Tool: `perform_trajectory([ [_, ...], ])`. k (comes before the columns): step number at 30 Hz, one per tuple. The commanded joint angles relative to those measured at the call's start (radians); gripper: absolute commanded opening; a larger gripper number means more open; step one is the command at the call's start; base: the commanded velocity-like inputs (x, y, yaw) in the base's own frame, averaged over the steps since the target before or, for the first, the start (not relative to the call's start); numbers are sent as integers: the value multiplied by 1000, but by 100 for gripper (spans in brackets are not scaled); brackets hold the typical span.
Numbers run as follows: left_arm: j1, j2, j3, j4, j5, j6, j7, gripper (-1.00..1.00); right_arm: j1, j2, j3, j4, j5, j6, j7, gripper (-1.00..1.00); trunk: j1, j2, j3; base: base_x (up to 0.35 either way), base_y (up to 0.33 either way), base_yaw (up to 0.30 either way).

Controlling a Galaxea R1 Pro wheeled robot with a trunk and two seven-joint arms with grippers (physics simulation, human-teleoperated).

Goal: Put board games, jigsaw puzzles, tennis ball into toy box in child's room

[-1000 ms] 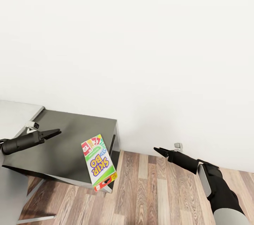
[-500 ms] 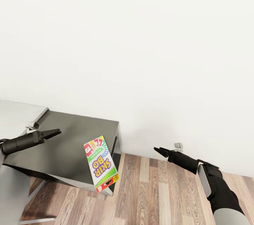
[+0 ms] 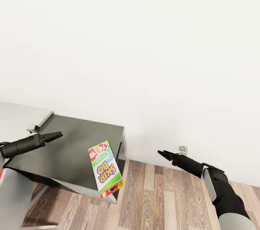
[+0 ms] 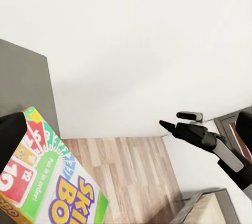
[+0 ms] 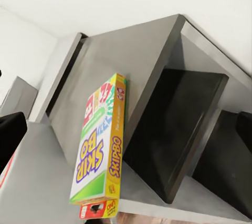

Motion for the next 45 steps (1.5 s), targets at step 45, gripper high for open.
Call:
perform_trajectory([
  [45, 1, -1, 0, -2, 0, 9, -4, 100, 0, -2, -5, -2, -17, 9, 12, 100, 1, -2, 73, 86, 28, 41],
])
